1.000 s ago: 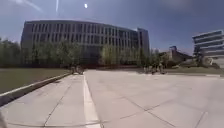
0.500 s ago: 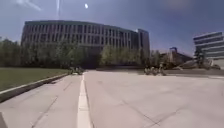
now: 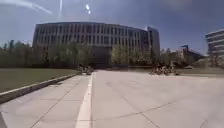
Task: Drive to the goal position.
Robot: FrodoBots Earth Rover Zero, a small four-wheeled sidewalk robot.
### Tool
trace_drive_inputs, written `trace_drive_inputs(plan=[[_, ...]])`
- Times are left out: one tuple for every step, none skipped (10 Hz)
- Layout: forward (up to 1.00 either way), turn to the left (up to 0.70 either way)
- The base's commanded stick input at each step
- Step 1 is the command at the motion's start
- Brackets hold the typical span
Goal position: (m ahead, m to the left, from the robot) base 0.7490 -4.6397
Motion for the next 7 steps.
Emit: trace_drive_inputs(plan=[[0.70, -0.01], [0.70, -0.01], [0.70, -0.01], [0.70, -0.01], [0.70, -0.01], [0.70, -0.01], [0.70, -0.01]])
